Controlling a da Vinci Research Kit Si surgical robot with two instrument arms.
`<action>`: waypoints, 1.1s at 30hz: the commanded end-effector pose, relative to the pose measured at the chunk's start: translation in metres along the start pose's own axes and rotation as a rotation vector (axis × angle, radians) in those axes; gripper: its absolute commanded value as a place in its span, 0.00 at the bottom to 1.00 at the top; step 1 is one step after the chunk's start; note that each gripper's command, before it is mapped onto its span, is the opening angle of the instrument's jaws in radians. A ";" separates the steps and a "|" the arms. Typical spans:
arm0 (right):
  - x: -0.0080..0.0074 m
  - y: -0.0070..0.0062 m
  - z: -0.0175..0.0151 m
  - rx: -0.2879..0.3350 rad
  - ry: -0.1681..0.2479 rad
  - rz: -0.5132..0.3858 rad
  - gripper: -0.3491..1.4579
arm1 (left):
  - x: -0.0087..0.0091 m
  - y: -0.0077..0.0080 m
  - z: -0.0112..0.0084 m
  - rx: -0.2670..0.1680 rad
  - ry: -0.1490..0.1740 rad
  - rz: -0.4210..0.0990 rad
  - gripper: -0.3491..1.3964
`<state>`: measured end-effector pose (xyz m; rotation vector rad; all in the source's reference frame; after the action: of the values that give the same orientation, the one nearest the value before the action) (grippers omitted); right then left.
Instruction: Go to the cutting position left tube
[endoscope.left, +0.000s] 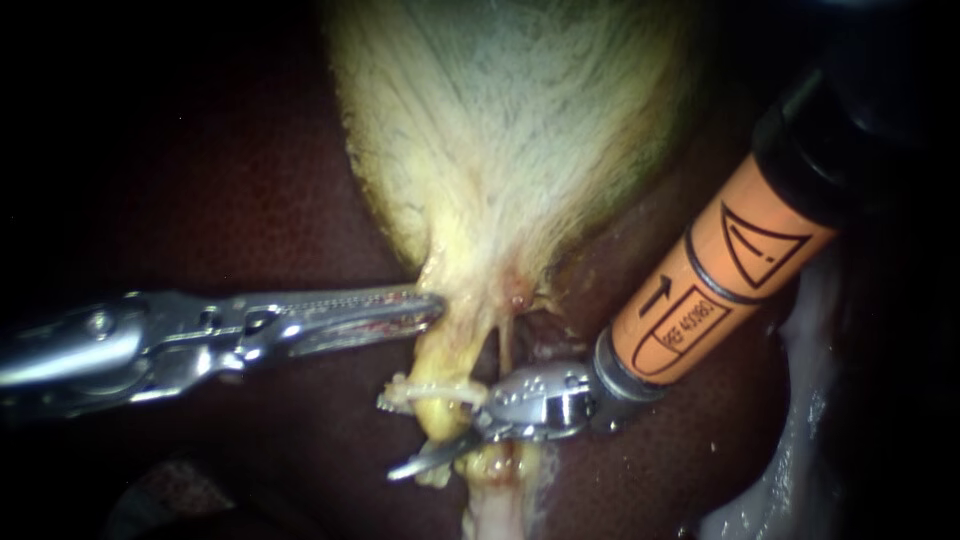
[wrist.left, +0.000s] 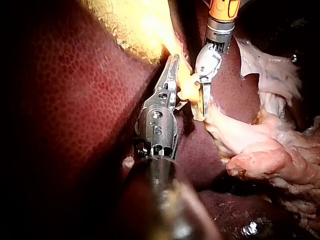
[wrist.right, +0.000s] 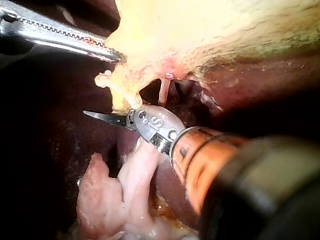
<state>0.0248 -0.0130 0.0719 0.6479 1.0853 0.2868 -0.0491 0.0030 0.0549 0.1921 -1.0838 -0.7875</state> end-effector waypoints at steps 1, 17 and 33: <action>0.0000 0.0000 0.0000 0.001 0.002 0.020 0.90 | 0.0000 0.0001 0.0000 0.000 0.000 -0.001 0.18; -0.0003 0.0006 -0.0001 0.007 0.033 0.165 0.87 | 0.0000 0.0003 0.0001 0.000 0.000 -0.001 0.18; -0.0005 0.0006 -0.0002 0.009 0.033 0.170 0.86 | 0.0000 0.0003 0.0002 0.000 0.000 -0.001 0.18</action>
<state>0.0244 -0.0128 0.0725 0.7478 1.0643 0.4407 -0.0492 0.0032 0.0551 0.1929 -1.0836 -0.7883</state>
